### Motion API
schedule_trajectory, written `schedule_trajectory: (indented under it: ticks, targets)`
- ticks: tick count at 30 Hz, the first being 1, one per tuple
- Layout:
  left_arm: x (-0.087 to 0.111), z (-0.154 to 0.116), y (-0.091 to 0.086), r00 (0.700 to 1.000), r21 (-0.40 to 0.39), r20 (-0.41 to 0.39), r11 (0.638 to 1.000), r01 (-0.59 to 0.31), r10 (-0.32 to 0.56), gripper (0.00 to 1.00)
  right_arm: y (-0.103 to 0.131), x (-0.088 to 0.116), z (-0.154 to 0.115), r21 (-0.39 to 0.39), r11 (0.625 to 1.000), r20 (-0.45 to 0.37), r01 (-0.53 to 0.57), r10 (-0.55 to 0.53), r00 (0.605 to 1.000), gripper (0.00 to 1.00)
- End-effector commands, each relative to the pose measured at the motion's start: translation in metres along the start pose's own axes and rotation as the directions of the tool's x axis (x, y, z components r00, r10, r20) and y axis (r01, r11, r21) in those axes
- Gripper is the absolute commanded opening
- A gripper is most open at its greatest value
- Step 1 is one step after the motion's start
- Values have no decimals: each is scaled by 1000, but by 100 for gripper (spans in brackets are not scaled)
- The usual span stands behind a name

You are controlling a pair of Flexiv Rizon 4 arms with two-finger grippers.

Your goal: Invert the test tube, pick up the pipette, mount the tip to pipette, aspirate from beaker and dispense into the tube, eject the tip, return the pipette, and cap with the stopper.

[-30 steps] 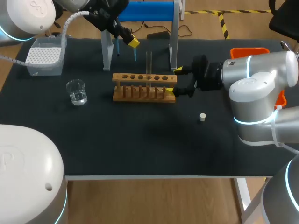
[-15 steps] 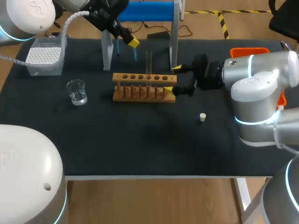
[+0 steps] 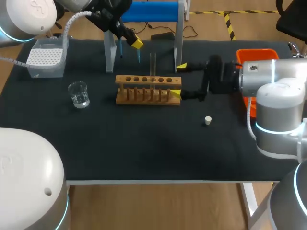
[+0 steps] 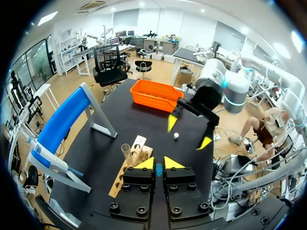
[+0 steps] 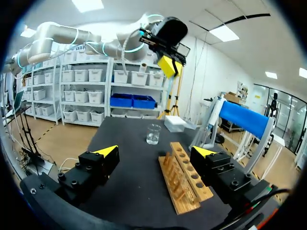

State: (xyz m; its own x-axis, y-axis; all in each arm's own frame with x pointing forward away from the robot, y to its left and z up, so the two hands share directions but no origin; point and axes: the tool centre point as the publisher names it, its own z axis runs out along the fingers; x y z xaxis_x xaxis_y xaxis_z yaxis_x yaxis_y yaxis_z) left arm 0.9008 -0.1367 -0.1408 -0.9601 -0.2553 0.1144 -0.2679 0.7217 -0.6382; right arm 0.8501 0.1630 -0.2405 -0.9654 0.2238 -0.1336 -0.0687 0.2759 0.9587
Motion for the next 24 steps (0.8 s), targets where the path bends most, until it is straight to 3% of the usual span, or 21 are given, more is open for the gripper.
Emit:
schedule_trajectory:
  ticks: [1,15,24]
  targets:
    - [0,-1,-1,1000,-5,-1,1000,1,-1,0,6,0,5,-62,998,-28,9,-10,1000,100]
    - [0,-1,-1,1000,-5,-1,1000,1,-1,0,37,-19,59,-161,986,-133,-36,14,991,100]
    - [0,-1,-1,1000,-5,-1,1000,1,-1,0,65,-31,79,-189,979,-170,-79,46,984,100]
